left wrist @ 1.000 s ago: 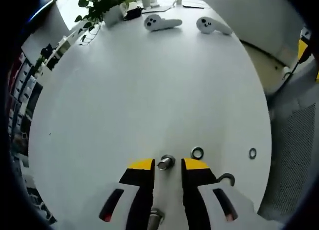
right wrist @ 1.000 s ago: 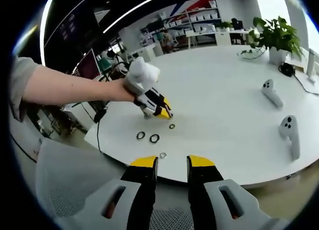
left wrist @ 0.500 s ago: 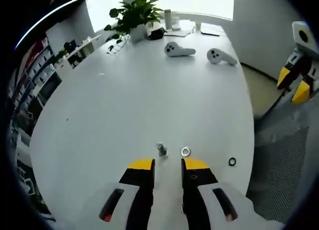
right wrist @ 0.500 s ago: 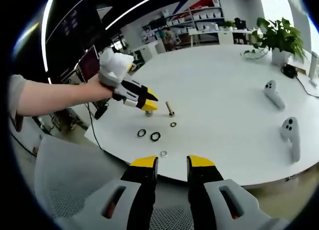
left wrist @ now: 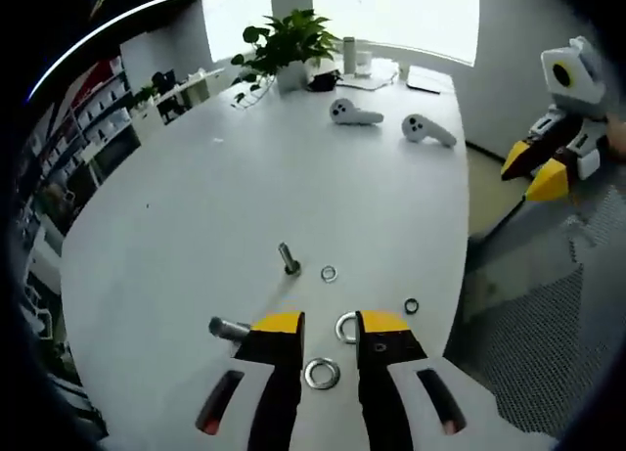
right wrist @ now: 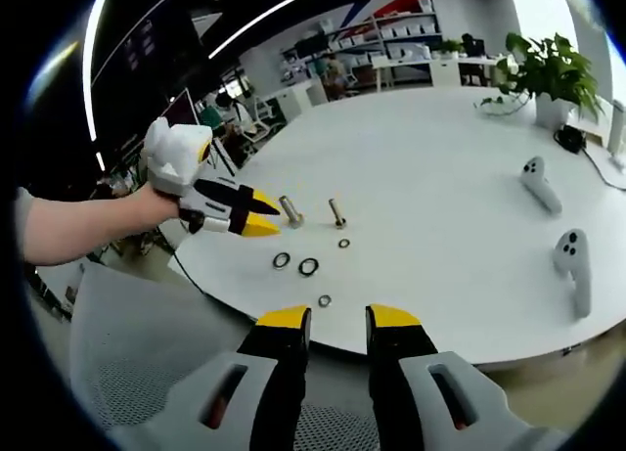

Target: Place the washer onto the threaded stud by aligning its center hole with the stud, sliding it down to the base, and recovering from edge contact or off-axis alignment until the washer reaches the visible bottom stop.

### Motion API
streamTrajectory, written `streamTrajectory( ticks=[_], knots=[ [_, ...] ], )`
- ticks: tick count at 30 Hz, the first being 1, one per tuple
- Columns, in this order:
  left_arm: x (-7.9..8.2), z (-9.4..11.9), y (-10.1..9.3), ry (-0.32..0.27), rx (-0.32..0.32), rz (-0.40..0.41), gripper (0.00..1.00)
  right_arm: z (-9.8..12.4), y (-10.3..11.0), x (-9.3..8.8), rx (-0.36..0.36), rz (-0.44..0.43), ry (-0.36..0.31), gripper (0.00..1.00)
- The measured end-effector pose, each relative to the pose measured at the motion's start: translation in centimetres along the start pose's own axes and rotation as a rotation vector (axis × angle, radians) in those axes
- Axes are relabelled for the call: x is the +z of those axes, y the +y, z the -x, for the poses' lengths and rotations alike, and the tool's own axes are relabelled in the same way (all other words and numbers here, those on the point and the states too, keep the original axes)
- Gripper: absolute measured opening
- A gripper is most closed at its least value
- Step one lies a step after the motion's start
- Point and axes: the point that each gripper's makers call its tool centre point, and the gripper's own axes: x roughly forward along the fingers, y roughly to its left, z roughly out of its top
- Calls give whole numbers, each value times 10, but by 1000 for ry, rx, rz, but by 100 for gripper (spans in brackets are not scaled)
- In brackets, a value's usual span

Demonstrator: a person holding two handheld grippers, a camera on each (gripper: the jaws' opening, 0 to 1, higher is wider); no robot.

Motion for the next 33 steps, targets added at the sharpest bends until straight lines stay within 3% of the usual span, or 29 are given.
streamTrajectory(
  ticks=[6, 11, 14, 20, 27, 33],
  knots=[
    [-3, 15, -13, -24, 30, 118, 18, -1, 6, 0, 33, 17, 4, 25],
    [-2, 18, -29, -39, 60, 225, 18, 0, 12, 6, 65, 11, -37, 26],
    [2, 21, -39, -62, 75, 311, 18, -1, 23, 8, 128, 7, -47, 26],
    [4, 20, -54, -47, 105, 348, 18, -1, 34, 8, 188, 24, -46, 26],
    [10, 18, -65, -70, 140, 395, 18, -1, 43, 8, 226, 42, -44, 26],
    [8, 14, -65, -70, 176, 408, 18, -1, 54, 4, 276, 81, -23, 26]
  ],
)
